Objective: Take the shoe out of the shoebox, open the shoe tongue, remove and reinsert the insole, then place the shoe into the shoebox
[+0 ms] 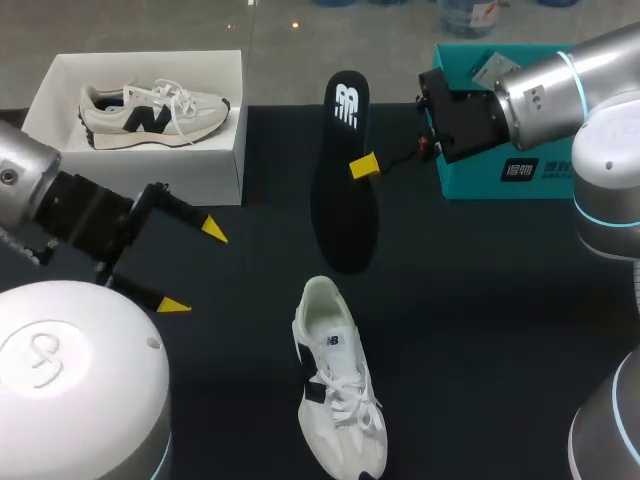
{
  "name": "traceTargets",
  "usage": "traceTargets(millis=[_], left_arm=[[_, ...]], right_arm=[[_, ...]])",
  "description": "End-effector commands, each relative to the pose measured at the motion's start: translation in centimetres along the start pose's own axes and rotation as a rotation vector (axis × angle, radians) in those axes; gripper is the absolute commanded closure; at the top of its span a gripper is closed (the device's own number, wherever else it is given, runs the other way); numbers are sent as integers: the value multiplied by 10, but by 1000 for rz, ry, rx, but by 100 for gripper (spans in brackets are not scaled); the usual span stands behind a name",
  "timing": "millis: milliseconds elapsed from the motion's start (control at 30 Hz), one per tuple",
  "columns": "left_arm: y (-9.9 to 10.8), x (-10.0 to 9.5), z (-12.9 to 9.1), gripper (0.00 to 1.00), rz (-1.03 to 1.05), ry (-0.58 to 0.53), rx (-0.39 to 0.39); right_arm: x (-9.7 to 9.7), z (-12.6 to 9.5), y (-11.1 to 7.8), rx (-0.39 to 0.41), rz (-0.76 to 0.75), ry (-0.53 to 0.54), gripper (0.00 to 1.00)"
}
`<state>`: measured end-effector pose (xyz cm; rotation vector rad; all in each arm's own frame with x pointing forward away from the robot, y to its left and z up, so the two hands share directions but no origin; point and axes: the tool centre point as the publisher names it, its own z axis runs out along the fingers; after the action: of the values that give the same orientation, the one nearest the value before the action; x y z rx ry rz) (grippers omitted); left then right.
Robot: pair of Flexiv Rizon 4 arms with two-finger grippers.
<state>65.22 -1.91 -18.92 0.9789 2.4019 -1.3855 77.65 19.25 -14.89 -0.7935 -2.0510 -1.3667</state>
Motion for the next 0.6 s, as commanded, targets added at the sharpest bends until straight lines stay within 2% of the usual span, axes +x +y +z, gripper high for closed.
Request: traceTargets(millis=[33,133,167,233,300,367,600], left_arm=[[-4,17,-10,0,-16,1,-66],[0,25,-14,0,-45,6,-82],[2,28,-15,0,-56,3,-62],[9,34,-17,0,-89,14,-109],[15,40,-18,0,-113,19,-78],[18,45,-18,0,-124,23,-90],[22,51,-17,0,-141,42,-103]], right_arm=[[0,1,0,2,2,-3,100],[0,1,0,2,2,-3,100],[0,1,0,2,2,-3,100],[0,1,0,2,2,-3,100],[0,1,0,2,2,-3,100],[0,1,0,2,2,-3,100],[0,1,0,2,2,-3,100]])
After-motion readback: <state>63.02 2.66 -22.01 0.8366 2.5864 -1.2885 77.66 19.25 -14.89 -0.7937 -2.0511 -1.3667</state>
